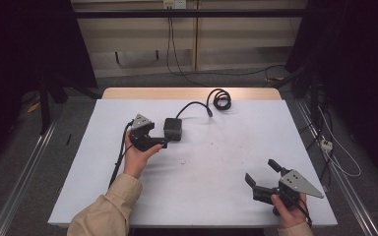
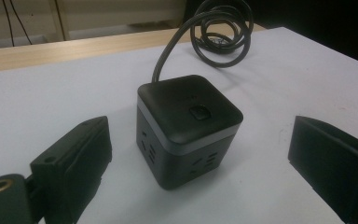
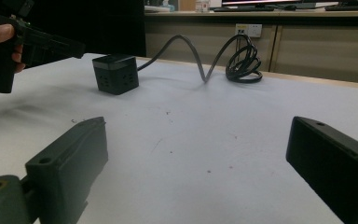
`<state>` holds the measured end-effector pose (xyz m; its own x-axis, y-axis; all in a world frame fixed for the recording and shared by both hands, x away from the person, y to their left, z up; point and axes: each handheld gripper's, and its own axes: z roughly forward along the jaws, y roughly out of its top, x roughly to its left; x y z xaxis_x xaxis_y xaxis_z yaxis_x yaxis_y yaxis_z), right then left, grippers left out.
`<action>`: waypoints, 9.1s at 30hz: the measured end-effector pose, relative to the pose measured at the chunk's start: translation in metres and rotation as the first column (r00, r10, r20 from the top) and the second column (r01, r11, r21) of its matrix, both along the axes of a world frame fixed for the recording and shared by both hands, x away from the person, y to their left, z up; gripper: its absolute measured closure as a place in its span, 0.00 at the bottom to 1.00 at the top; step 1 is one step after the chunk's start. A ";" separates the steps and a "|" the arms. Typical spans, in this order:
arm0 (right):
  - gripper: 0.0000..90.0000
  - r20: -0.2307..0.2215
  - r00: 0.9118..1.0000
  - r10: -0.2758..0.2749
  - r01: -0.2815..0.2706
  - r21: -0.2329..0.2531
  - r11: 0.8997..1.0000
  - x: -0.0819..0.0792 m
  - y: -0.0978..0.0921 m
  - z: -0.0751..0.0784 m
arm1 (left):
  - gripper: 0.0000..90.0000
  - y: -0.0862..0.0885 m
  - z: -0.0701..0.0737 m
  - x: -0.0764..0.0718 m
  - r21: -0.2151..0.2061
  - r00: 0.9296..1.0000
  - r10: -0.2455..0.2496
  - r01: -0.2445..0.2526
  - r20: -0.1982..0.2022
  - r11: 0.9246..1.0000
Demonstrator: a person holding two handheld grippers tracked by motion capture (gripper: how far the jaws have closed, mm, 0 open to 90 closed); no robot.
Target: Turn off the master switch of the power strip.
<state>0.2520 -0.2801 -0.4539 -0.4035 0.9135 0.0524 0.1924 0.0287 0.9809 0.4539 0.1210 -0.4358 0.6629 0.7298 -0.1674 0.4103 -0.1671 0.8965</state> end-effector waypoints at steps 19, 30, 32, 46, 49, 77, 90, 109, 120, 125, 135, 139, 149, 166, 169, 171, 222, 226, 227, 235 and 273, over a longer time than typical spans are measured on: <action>0.06 0.003 1.000 0.004 -0.004 -0.001 1.000 -0.001 0.000 0.001 | 0.07 -0.007 0.015 0.011 0.040 0.999 -0.012 0.014 -0.045 0.999; 0.06 0.004 1.000 0.007 -0.007 -0.003 1.000 -0.001 0.000 0.001 | 0.27 -0.017 0.019 0.015 0.033 0.997 -0.042 0.044 -0.061 0.998; 0.06 0.004 1.000 0.008 -0.008 -0.003 1.000 0.000 0.000 0.001 | 0.32 -0.019 0.020 0.015 0.066 0.997 -0.053 0.056 -0.054 0.996; 0.06 0.005 1.000 0.009 -0.009 -0.003 1.000 -0.001 0.001 0.001 | 0.62 -0.020 0.023 0.019 0.125 0.999 -0.051 0.053 -0.020 0.991; 0.06 0.007 1.000 0.009 -0.009 -0.004 1.000 -0.001 0.001 0.001 | 0.64 -0.022 0.023 0.020 0.141 0.996 -0.081 0.085 -0.033 0.986; 0.06 0.004 1.000 0.007 -0.007 0.005 1.000 -0.001 0.001 0.002 | 0.81 -0.028 0.031 0.035 0.122 0.997 -0.042 0.051 -0.069 0.991; 0.06 0.005 1.000 0.004 -0.004 0.006 1.000 -0.001 0.000 0.002 | 0.89 -0.026 0.033 0.036 0.099 0.995 -0.038 0.047 -0.093 0.994; 0.06 0.005 1.000 0.006 -0.006 0.009 1.000 0.000 0.000 0.001 | 0.93 -0.027 0.034 0.036 0.085 0.994 -0.035 0.044 -0.106 0.995; 0.07 0.005 1.000 0.008 -0.008 0.005 1.000 0.000 0.000 0.001 | 0.97 -0.029 0.032 0.036 0.090 0.992 -0.043 0.054 -0.122 0.995; 0.07 0.003 1.000 0.010 -0.010 0.002 1.000 0.000 0.000 0.001 | 1.00 -0.030 0.032 0.035 0.100 0.989 -0.031 0.046 -0.145 0.994; 0.07 0.001 1.000 0.012 -0.012 0.001 1.000 0.000 0.000 0.001 | 1.00 -0.034 0.030 0.034 0.134 0.987 -0.023 0.044 -0.159 0.990; 0.07 0.002 1.000 0.012 -0.012 0.000 1.000 0.000 0.000 0.001 | 1.00 -0.036 0.028 0.033 0.151 0.986 -0.029 0.055 -0.165 0.987; 0.07 0.001 1.000 0.013 -0.013 0.001 1.000 0.000 0.000 0.001 | 1.00 -0.035 0.027 0.034 0.164 0.987 -0.015 0.042 -0.162 0.986; 0.07 0.003 1.000 0.012 -0.012 0.001 1.000 -0.001 0.000 0.002 | 1.00 -0.035 0.024 0.035 0.172 0.988 -0.007 0.034 -0.153 0.985; 0.07 0.003 1.000 0.012 -0.012 0.001 1.000 -0.001 0.000 0.002 | 1.00 -0.035 0.025 0.034 0.171 0.986 -0.009 0.038 -0.166 0.985; 0.07 0.004 1.000 0.013 -0.013 0.000 1.000 -0.001 0.001 0.001 | 1.00 -0.035 0.025 0.034 0.159 0.985 0.001 0.026 -0.171 0.987; 0.07 0.016 1.000 0.010 -0.010 -0.008 1.000 -0.003 0.001 0.004 | 1.00 -0.036 0.021 0.033 0.159 0.989 0.014 0.010 -0.149 0.987; 0.07 0.014 1.000 0.010 -0.010 -0.007 1.000 -0.003 0.001 0.004 | 1.00 -0.034 0.022 0.033 0.158 0.987 0.010 0.015 -0.160 0.987; 0.07 0.013 1.000 0.008 -0.008 -0.005 1.000 -0.003 0.001 0.004 | 1.00 -0.034 0.021 0.033 0.154 0.988 0.012 0.012 -0.156 0.988; 0.07 0.012 1.000 0.009 -0.009 -0.004 1.000 -0.002 0.001 0.003 | 1.00 -0.036 0.021 0.031 0.157 0.989 0.025 -0.002 -0.145 0.988; 0.07 0.017 1.000 0.007 -0.007 -0.004 1.000 -0.001 -0.001 0.004 | 0.98 -0.034 0.029 0.031 0.086 0.987 0.045 -0.031 -0.156 0.996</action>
